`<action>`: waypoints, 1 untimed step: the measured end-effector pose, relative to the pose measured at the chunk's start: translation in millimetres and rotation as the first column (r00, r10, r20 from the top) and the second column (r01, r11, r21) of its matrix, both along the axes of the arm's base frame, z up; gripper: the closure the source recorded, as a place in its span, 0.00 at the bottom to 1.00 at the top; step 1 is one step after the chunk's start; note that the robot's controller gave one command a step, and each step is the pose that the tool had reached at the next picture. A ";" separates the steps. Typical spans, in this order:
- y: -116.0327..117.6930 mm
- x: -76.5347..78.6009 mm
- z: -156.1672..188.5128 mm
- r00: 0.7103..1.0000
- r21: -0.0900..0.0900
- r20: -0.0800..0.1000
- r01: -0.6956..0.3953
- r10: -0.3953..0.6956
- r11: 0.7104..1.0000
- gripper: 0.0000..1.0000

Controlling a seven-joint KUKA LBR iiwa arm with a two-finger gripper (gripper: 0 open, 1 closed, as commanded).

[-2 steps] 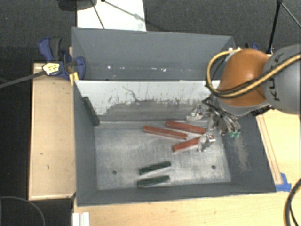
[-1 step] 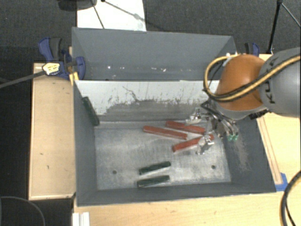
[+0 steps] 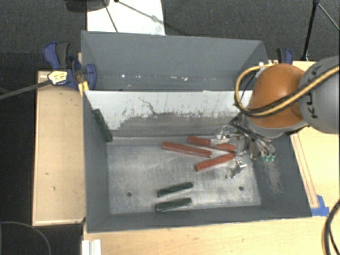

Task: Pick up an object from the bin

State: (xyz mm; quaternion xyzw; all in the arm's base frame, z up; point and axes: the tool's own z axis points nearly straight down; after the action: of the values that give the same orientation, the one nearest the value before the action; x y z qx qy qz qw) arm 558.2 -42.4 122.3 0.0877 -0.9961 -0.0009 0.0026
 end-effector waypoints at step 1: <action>-2.5 15.7 -41.7 0.980 -0.007 0.033 -0.195 0.195 0.981 1.00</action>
Offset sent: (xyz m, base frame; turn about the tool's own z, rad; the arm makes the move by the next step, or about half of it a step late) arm 0.0000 0.0000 0.0000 0.0000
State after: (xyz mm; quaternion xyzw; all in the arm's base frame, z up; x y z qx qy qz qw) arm 574.0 -44.9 80.5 0.1850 -0.9826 0.0029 -0.0139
